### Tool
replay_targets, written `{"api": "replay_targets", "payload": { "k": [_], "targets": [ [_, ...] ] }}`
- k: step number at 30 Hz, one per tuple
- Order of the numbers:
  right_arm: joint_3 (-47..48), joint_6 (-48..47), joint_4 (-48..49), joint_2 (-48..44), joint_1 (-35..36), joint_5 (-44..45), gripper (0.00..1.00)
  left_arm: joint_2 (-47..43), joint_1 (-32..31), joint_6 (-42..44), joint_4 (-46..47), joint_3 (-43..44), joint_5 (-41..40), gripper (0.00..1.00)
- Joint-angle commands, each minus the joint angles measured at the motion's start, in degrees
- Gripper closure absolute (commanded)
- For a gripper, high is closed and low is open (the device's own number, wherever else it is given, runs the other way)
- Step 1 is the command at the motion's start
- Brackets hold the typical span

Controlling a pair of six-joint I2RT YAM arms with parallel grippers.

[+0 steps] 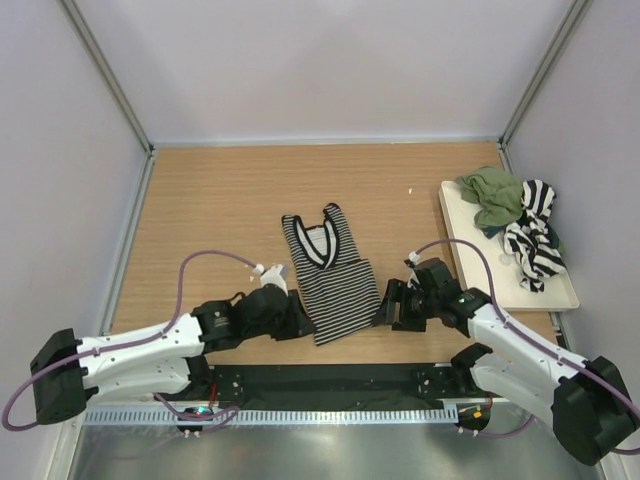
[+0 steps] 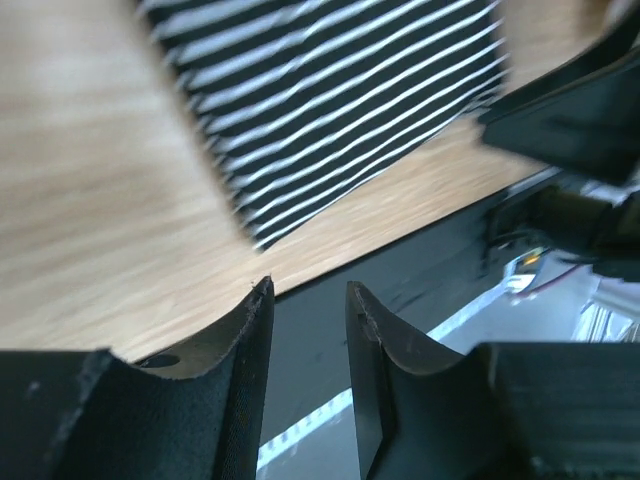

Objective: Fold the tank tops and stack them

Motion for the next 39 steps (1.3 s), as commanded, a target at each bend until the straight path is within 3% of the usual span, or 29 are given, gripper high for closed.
{"api": "replay_targets", "payload": {
  "k": [1,5,13,22,26,28,29,30,32,35,39],
  "targets": [
    [-2.5,5.2,5.1,-3.6,0.9,1.7,0.29,3.9,2.2,6.6,0.8,8.3,-4.8,0.64],
    [-4.5,6.8,9.5,-3.7,1.4,1.3,0.24,12.6,10.1,11.5,7.0,14.7,3.7,0.64],
    [-1.2,3.4,15.2,7.1,1.3,0.2,0.24,35.6,14.4,15.9,18.4,28.4,15.1,0.67],
    [-2.5,5.0,25.9,13.0,1.4,-1.9,0.38,50.8,19.1,10.6,40.5,24.4,26.2,0.68],
    [-3.6,6.0,33.0,17.6,1.3,-4.1,0.38,54.9,21.0,9.5,45.3,22.8,28.4,0.68],
    [-4.1,6.3,34.0,19.9,1.2,-4.0,0.44,56.7,21.6,9.4,45.8,22.9,28.6,0.68],
    [-4.2,6.3,33.8,20.5,1.0,-3.9,0.49,57.5,21.7,9.8,45.4,23.1,28.5,0.67],
    [-4.3,6.2,33.6,20.9,0.5,-3.7,0.6,58.7,21.9,10.2,45.6,22.9,28.6,0.68],
    [-4.9,6.2,32.1,20.7,0.0,-3.3,0.69,59.6,22.3,10.0,48.2,22.2,29.6,0.68],
    [-6.8,6.6,31.0,18.6,0.0,-3.8,0.75,60.8,23.5,9.4,51.0,21.1,31.1,0.68],
    [-8.3,6.4,29.8,16.0,-0.1,-5.4,0.75,61.9,24.0,12.0,49.8,23.5,32.2,0.68]
  ]
}}
